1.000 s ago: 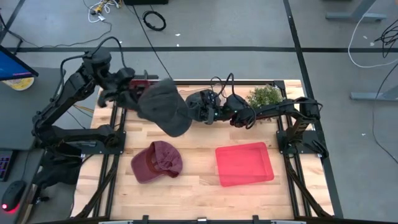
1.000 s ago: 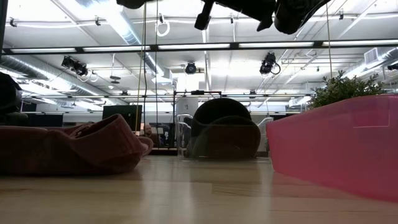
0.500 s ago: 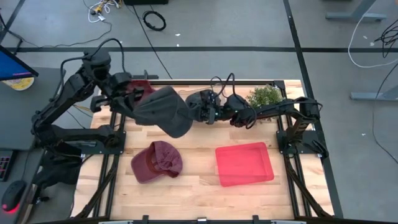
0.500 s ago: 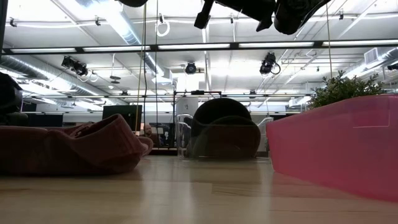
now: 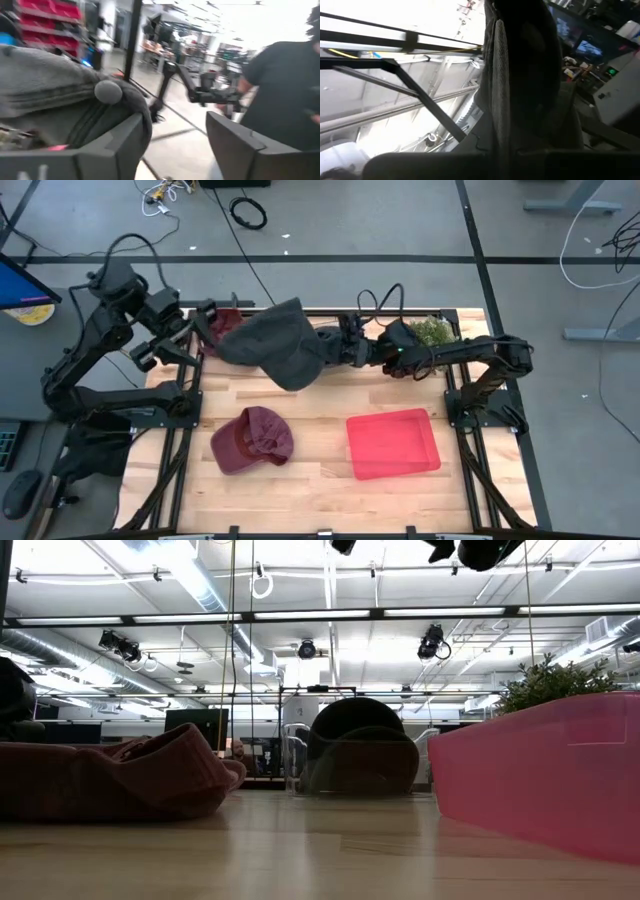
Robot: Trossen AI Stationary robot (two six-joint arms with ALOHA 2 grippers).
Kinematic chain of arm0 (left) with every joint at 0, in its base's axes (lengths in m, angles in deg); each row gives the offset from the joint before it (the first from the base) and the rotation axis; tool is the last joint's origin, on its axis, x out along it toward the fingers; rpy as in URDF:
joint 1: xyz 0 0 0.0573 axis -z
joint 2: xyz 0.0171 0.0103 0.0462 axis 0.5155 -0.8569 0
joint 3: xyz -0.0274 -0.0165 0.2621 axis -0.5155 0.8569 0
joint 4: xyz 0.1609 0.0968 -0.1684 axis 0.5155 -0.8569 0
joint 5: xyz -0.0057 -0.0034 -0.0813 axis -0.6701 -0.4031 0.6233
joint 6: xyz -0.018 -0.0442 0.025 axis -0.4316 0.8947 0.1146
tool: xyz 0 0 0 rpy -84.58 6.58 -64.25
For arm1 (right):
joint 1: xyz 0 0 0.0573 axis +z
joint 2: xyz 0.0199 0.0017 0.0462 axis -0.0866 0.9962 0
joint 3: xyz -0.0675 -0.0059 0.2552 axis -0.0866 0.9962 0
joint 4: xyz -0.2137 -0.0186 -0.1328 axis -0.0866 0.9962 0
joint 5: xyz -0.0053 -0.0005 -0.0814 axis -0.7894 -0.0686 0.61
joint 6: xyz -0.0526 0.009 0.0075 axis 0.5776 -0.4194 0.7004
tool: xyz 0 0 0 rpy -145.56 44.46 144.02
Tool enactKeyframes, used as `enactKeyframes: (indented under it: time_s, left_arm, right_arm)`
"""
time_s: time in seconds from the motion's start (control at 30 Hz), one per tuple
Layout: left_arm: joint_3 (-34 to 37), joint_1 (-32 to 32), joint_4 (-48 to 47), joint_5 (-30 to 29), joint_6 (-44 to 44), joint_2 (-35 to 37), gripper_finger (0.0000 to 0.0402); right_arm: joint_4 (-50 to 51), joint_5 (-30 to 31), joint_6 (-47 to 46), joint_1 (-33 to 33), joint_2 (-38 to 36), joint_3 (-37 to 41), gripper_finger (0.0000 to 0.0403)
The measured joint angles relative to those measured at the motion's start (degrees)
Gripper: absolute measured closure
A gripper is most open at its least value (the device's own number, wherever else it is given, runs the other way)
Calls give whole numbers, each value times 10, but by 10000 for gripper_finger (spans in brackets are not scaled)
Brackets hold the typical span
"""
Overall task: Pick & Place hat
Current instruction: Put the black cap into the transparent bin
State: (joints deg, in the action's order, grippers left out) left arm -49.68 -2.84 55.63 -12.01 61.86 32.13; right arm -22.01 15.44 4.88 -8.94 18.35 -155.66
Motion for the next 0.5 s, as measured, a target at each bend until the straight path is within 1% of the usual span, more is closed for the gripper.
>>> enactKeyframes:
  time_s: [0.17, 0.3, 0.4, 0.5]
  left_arm:
    - [0, 0, 1, -74, -59, 18, 133]
    - [1, 0, -2, -161, -137, 39, 119]
    - [1, 0, -8, -234, -209, 56, 118]
    - [1, -1, -16, -294, -266, 70, 118]
  right_arm:
    - [8, -3, 7, 0, -25, 0, 398]
    - [9, -1, 13, 1, -40, 0, 398]
    - [8, 36, -1, 3, -47, 0, 398]
    - [2, 106, -32, 8, -48, 0, 398]
